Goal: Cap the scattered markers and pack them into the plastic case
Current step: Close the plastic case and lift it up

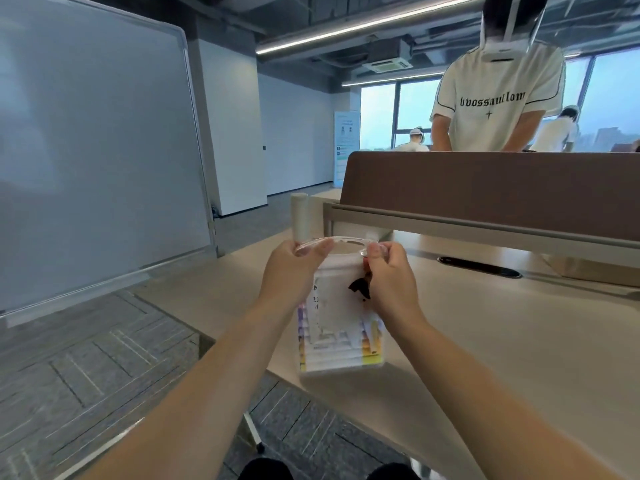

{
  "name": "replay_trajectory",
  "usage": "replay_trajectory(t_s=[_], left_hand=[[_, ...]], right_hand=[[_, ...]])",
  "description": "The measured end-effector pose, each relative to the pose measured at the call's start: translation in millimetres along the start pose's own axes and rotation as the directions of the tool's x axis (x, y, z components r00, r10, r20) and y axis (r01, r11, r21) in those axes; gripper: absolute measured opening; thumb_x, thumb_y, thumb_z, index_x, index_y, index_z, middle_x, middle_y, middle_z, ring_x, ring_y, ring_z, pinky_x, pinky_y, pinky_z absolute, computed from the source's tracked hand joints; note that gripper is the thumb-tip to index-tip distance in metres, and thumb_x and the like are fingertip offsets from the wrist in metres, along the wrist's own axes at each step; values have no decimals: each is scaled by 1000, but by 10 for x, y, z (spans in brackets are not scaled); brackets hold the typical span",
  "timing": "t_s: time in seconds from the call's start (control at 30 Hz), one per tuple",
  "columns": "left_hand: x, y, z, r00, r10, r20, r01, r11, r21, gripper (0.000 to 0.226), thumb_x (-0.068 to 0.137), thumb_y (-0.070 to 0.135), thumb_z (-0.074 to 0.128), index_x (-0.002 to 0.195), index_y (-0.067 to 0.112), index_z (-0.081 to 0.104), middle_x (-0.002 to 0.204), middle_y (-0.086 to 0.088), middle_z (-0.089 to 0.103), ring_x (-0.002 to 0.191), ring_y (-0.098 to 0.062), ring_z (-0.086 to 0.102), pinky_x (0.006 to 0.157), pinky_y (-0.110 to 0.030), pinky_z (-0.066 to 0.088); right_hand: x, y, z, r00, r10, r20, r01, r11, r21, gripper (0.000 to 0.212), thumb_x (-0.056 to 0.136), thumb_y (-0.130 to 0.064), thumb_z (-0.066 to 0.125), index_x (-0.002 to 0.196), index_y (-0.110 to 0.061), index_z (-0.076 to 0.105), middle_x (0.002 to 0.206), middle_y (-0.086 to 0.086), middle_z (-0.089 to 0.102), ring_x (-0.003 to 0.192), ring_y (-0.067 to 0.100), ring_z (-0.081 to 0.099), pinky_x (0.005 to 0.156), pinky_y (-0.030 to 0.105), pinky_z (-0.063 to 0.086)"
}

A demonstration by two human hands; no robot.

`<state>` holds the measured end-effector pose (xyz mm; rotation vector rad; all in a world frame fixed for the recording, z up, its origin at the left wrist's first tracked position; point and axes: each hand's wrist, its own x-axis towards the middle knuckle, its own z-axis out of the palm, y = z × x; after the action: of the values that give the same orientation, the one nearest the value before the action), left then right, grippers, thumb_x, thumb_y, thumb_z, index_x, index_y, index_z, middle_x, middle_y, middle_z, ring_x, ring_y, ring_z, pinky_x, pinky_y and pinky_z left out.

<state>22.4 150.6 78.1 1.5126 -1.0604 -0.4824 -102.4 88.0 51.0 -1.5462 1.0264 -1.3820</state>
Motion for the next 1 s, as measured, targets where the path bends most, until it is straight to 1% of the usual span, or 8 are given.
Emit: replay_trajectory(t_s=[0.13, 0.3, 0.37, 0.43, 0.57, 0.77, 0.9, 1.0], left_hand=[[18, -25, 12, 1000, -23, -10, 22, 994, -107, 62, 90, 48, 64, 139, 14, 47, 105, 12, 48, 94, -9, 49, 81, -28, 40], [29, -44, 43, 1000, -18, 0, 17, 991, -136, 66, 91, 49, 61, 143, 13, 43, 114, 9, 47, 102, -12, 48, 84, -30, 40], [1, -52, 81, 999, -29, -36, 25, 992, -123, 56, 94, 53, 54, 136, 17, 49, 112, 10, 50, 99, -11, 49, 80, -30, 40], [-10, -51, 104, 995, -89, -54, 78, 980, -183, 40, 97, 55, 45, 109, 20, 61, 103, 2, 59, 90, -16, 56, 74, -31, 42], [29, -46, 126, 983, -148, -105, 108, 942, -316, 23, 90, 27, 46, 71, 18, 52, 77, -6, 55, 70, -22, 51, 66, -35, 39], [-29, 1, 123, 981, -160, -109, 107, 918, -382, 18, 82, 16, 48, 64, 18, 44, 67, -4, 43, 65, -21, 42, 55, -32, 31], [-68, 5, 117, 980, -161, -120, 104, 917, -384, 19, 80, 16, 47, 62, 18, 44, 67, -5, 42, 68, -22, 41, 57, -34, 32], [-100, 2, 126, 981, -136, -138, 78, 930, -359, 19, 86, 17, 46, 67, 16, 46, 69, -4, 44, 68, -22, 43, 60, -34, 33]], right_hand=[[-30, -51, -37, 1000, 29, -12, -29, 999, 41, 21, 103, -34, 44, 103, -15, 55, 92, -1, 59, 80, 12, 55, 61, 25, 45], [-12, -179, -71, 991, 135, 13, -136, 983, 121, 36, 99, -43, 46, 97, -11, 62, 88, 6, 63, 80, 19, 57, 67, 34, 49], [1, -177, -34, 987, 162, -13, -160, 981, 105, 42, 98, -52, 45, 96, -14, 62, 88, 5, 63, 82, 21, 59, 76, 40, 53], [-14, -160, -9, 985, 165, -47, -159, 982, 106, 39, 98, -53, 45, 93, -17, 60, 84, 2, 61, 80, 20, 58, 77, 44, 55], [-42, -186, -10, 977, 201, -68, -187, 967, 172, 36, 99, -46, 46, 87, -14, 58, 79, 2, 58, 72, 19, 55, 67, 41, 55], [-82, -242, -40, 964, 264, -24, -252, 941, 227, 14, 87, -24, 49, 77, -15, 52, 68, 6, 48, 58, 18, 42, 42, 25, 36], [-102, -257, -63, 962, 271, -22, -260, 940, 221, 14, 83, -19, 48, 69, -16, 48, 64, 4, 47, 61, 19, 40, 50, 30, 35], [-141, -219, -66, 976, 219, -10, -212, 955, 205, 23, 93, -29, 48, 80, -12, 54, 71, 4, 52, 68, 19, 47, 59, 36, 43]])
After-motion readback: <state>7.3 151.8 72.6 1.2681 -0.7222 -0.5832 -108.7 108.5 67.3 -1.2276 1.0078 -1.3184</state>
